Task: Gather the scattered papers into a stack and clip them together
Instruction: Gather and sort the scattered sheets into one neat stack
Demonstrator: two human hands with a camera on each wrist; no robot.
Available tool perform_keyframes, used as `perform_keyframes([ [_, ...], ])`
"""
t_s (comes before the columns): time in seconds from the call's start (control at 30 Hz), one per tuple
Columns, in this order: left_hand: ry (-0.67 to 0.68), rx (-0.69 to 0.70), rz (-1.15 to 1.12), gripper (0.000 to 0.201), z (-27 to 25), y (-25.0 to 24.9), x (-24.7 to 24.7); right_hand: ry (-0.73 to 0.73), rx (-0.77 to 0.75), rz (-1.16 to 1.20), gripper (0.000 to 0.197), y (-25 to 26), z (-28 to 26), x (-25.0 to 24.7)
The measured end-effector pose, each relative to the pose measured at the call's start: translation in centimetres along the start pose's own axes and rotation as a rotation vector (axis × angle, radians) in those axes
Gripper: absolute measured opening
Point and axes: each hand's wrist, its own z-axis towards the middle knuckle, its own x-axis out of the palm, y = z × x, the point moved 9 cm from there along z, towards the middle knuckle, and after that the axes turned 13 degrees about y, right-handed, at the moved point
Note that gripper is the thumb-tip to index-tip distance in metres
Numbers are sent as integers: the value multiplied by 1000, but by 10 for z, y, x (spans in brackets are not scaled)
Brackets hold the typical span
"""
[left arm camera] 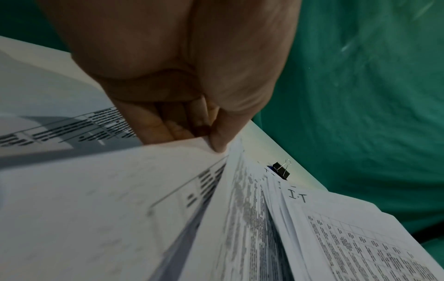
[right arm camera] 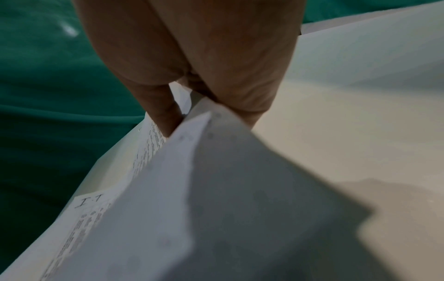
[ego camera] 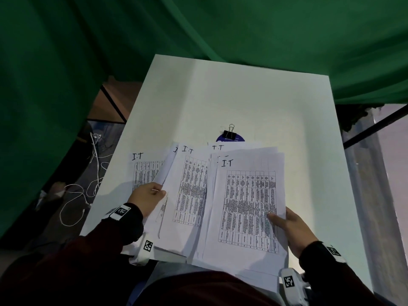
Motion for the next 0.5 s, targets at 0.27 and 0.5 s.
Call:
perform_keyframes([
  [0.27,63,-9,27,38,-9,-16,7,-10,7,-49,30,0,2,1],
  [0.5,39,-46,241,42,-12,-28,-11,-19,8,-52,29,-5,-2,-5],
])
